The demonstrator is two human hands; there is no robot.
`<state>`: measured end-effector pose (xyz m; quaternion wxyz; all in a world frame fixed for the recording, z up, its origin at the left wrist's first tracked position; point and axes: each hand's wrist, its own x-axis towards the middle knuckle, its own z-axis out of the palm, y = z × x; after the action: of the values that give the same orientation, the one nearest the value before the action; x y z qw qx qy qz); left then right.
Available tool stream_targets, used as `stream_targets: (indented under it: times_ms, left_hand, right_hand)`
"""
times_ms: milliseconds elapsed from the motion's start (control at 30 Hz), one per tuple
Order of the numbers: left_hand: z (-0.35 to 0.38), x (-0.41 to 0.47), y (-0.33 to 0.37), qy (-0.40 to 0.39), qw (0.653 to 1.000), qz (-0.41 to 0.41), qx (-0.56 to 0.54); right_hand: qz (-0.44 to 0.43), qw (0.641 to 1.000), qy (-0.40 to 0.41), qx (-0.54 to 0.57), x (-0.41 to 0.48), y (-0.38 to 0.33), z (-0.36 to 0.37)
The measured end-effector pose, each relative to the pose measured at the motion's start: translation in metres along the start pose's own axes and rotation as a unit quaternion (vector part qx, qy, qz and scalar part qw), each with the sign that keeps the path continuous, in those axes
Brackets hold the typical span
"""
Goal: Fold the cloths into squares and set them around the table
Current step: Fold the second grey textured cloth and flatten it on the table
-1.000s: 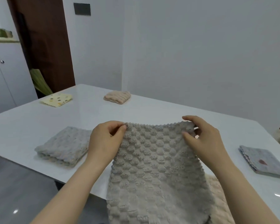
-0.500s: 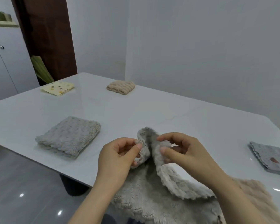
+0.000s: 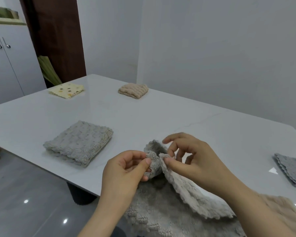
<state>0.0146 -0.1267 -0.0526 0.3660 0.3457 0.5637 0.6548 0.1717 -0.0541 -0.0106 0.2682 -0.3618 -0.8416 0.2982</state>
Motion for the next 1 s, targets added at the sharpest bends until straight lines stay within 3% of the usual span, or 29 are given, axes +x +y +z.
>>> stream_targets:
  times_ms: [1000]
  left_hand:
    - [0.004,-0.004,0.019,-0.042,0.999,0.025,-0.009]
  right_hand:
    - [-0.018,0.999,0.029,-0.023,0.013,-0.004,0.004]
